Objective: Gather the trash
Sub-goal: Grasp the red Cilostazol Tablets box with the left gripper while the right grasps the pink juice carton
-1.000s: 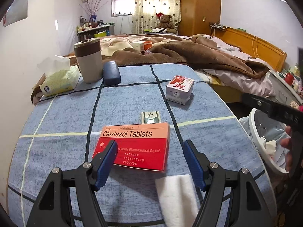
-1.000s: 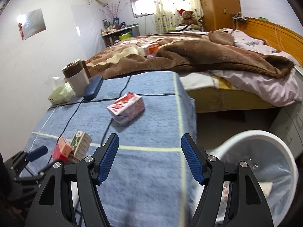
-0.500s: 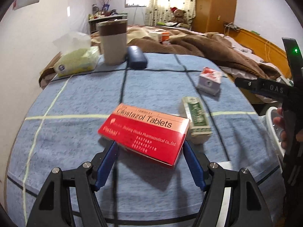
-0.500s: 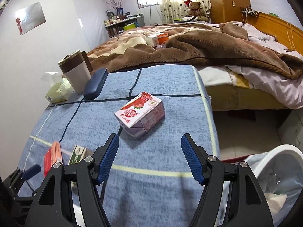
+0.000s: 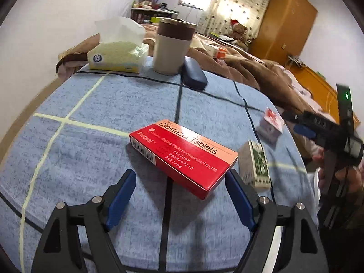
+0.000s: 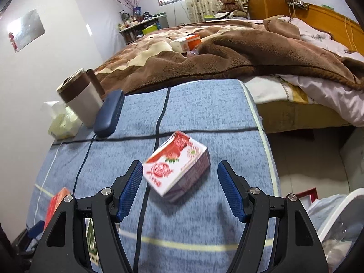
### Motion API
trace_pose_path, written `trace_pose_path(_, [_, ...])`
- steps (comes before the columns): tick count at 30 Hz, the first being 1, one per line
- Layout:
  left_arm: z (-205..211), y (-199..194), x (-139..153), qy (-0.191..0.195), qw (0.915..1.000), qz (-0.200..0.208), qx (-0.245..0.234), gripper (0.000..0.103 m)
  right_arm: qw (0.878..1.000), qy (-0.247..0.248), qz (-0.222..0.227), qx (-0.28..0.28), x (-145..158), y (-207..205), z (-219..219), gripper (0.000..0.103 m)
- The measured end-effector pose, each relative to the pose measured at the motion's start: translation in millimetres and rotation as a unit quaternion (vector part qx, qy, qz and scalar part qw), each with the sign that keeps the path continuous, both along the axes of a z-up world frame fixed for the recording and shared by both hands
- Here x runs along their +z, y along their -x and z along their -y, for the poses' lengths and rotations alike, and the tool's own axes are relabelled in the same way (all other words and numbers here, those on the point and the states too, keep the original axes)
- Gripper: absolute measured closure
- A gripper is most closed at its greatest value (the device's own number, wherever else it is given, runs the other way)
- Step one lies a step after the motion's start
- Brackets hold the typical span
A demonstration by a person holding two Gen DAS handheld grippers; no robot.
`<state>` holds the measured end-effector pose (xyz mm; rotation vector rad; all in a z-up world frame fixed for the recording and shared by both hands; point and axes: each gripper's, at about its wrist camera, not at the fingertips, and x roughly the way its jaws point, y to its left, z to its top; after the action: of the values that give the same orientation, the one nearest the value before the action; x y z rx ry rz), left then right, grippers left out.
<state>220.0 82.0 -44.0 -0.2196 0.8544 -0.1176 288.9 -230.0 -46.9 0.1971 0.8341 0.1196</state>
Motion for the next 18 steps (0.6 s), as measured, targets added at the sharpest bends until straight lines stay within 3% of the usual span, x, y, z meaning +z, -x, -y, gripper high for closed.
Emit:
trace_pose_path(8, [6, 3, 3, -0.01, 0.9998, -0.004, -0.019, 0.02, 1.0, 0.01, -0.011, 0.0, -3, -11, -3, 0.033])
trace_pose_path(10, [4, -6, -2, -0.021, 0.9996, -0.019, -0.003, 0.02, 0.999, 0.022, -0.021, -0.008, -6, -17, -3, 0.033])
trace_pose_path(13, [-1, -20, -2, -0.001, 0.9998, -0.017, 0.011, 0.02, 0.999, 0.019, -0.032, -0.006, -9, -22, -4, 0.033])
trace_pose_path(16, [0, -42, -11, -0.011, 0.9988, -0.039, 0.028, 0.02, 0.999, 0.006, -0.048, -0.008, -14, -28, -5, 0.033])
trace_pose_path(18, [-1, -50, -13, 0.012, 0.9989, -0.04, 0.022, 0.019, 0.999, 0.008, -0.049, -0.009, -15, -31, -7, 0.033])
